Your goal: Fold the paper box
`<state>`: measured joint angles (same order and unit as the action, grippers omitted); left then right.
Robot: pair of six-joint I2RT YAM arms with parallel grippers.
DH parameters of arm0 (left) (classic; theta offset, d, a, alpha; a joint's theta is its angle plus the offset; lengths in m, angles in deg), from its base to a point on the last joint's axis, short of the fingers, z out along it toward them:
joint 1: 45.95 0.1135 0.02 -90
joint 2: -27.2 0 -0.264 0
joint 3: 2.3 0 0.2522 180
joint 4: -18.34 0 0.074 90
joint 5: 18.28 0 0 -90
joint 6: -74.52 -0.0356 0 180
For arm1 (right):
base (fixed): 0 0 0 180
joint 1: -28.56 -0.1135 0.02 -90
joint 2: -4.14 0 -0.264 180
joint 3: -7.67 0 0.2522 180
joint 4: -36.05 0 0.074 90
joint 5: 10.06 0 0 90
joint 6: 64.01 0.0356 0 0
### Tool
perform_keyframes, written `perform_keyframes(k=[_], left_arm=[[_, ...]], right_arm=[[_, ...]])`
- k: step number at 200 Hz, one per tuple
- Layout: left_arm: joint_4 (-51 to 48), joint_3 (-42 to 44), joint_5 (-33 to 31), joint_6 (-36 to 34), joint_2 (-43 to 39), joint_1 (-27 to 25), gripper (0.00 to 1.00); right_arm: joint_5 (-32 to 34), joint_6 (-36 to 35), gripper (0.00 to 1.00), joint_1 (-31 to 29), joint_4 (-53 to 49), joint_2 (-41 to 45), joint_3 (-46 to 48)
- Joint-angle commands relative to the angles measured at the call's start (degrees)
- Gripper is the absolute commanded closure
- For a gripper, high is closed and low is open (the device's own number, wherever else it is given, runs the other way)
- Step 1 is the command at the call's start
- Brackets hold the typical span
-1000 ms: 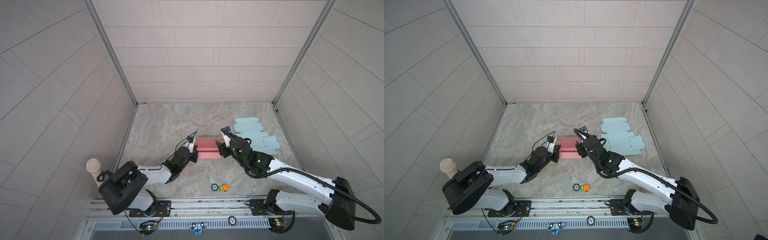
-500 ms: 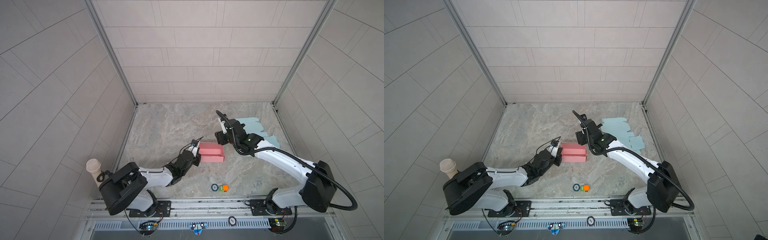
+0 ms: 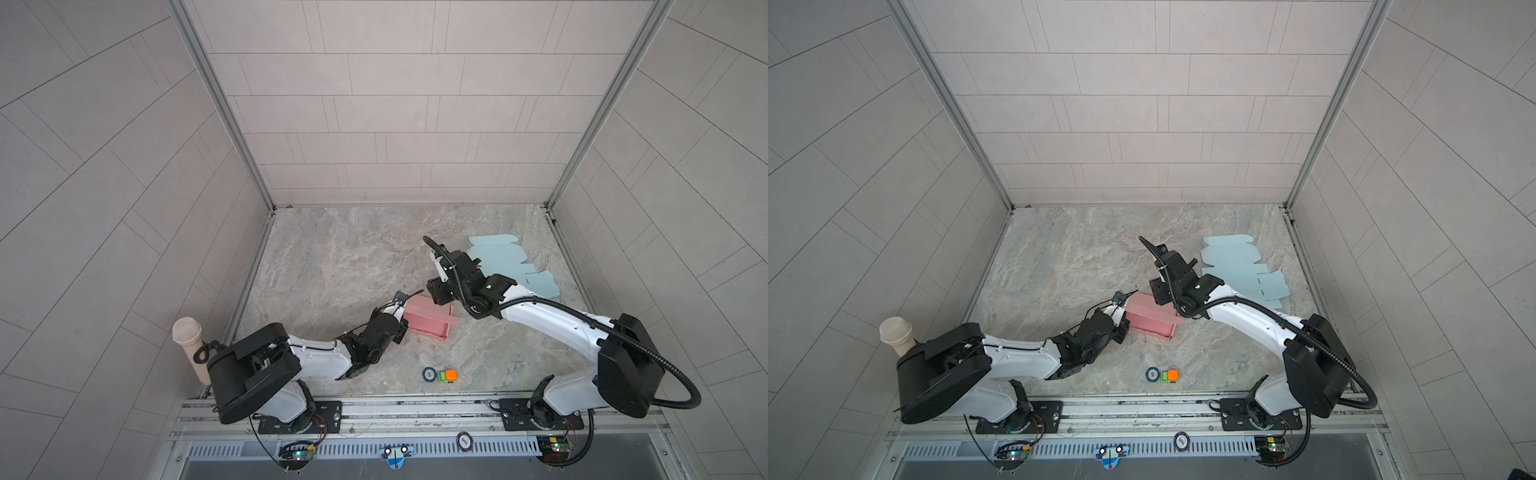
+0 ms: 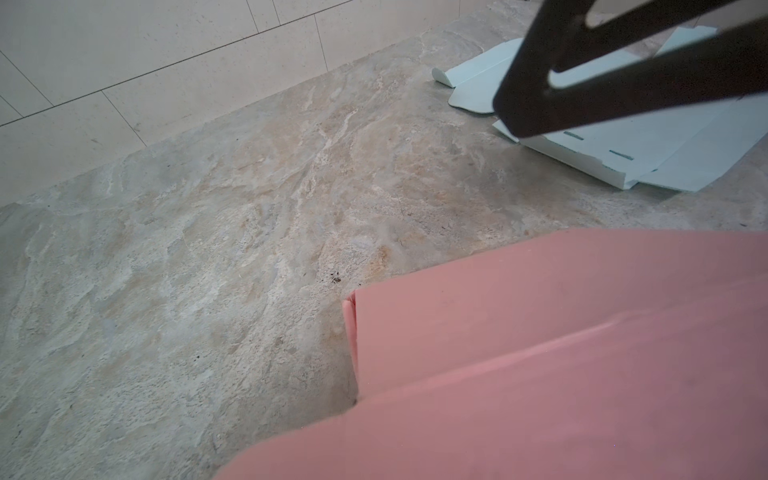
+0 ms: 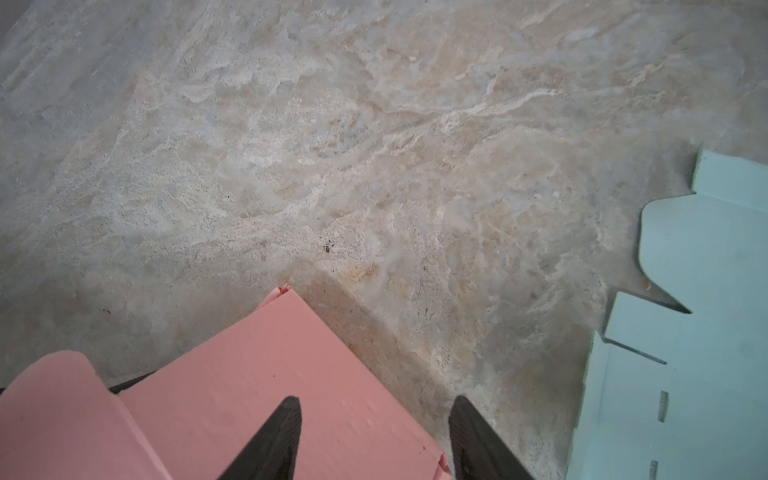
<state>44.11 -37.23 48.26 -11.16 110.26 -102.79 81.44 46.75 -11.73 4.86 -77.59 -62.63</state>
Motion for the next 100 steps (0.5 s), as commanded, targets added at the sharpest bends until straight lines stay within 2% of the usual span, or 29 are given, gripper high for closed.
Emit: perform_keyframes(k=[1,40,73,100], left_arm=[[0.8,0.4,-1.6,0.0,0.2,-0.7,0.86],[2.4,2.3,1.3,1.6,-0.5,-0.7,0.71],[-0.2,4.3,5.2,3.3,-4.7,-0.7,0.59],[-3.3,7.0,6.3,5.4,-10.0,-0.8,0.40]], right_arm=[[2.0,1.8,0.41,-1.5,0.0,3.0,1.1],[2.5,3.4,0.41,-3.2,1.3,4.5,4.2],[3.6,3.7,0.42,-4.2,1.8,4.8,5.6],[4.3,4.0,0.42,-4.5,2.0,5.5,6.4]])
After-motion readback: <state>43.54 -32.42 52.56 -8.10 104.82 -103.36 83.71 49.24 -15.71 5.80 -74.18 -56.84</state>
